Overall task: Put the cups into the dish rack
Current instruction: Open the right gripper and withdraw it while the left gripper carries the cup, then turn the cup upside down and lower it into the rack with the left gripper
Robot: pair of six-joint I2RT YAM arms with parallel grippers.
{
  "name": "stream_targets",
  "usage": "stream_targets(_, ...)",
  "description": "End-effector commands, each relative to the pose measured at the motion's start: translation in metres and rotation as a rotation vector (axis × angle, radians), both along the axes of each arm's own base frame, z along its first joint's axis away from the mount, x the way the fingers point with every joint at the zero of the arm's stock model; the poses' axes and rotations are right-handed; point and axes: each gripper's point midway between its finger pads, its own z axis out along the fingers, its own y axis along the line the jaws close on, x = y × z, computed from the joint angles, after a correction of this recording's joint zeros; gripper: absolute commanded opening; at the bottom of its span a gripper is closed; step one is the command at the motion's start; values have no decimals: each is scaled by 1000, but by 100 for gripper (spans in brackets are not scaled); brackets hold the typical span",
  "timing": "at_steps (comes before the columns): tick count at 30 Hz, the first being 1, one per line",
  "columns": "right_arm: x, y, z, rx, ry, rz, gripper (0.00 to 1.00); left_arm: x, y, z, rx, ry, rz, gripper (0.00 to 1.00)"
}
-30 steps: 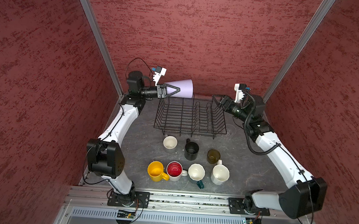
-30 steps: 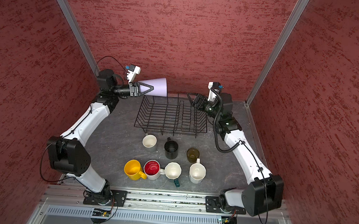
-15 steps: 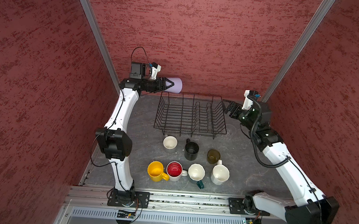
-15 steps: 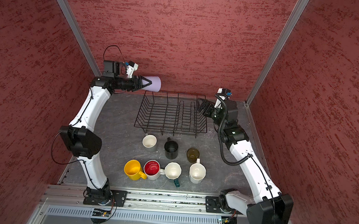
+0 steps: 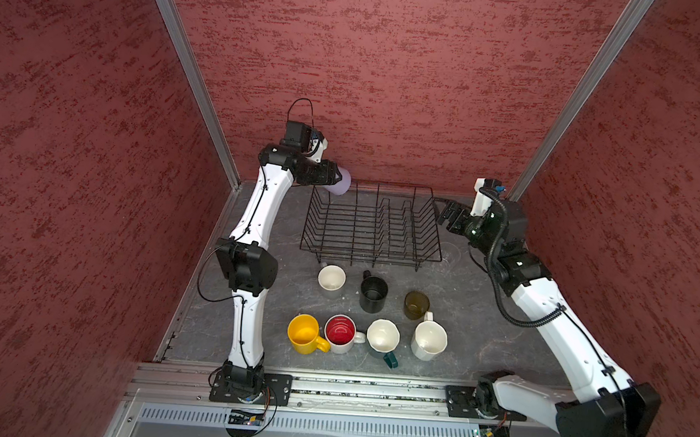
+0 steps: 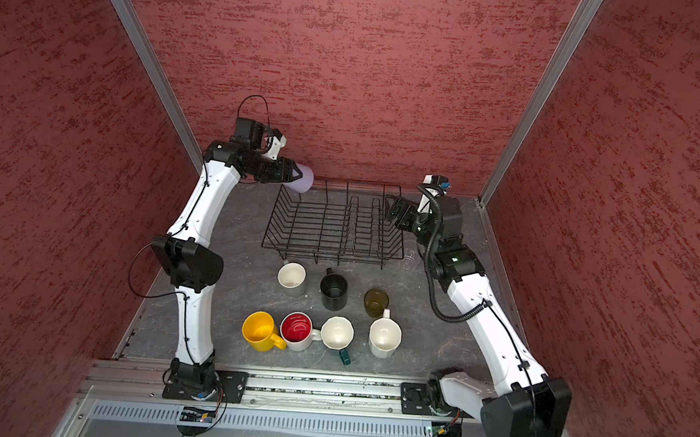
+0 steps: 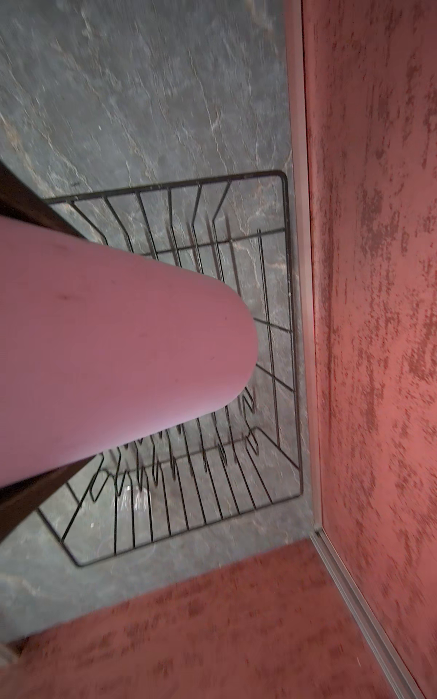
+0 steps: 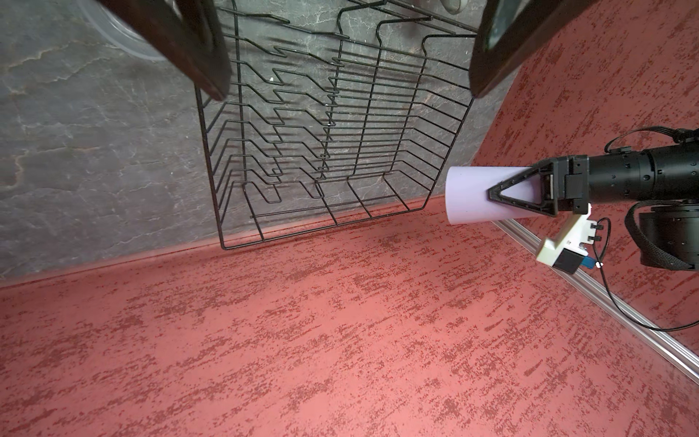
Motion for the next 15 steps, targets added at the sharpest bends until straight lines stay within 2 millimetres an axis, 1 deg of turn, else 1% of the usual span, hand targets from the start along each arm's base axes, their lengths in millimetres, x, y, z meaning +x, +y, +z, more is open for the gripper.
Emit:
stream_targets(1, 1, 2, -10, -9, 25, 12, 99, 11, 14, -14, 149, -24, 39, 0)
stream_targets(4, 2, 6, -14, -1, 39, 30, 99, 22, 11, -21, 210, -52, 42, 0)
stream_targets(8, 3, 9, -21, 5, 58, 45, 99, 34, 13, -38, 321, -59, 53, 0)
stream_targets(15, 4, 15, -31, 9, 96, 69, 99, 48, 13, -66, 365, -42, 49, 0)
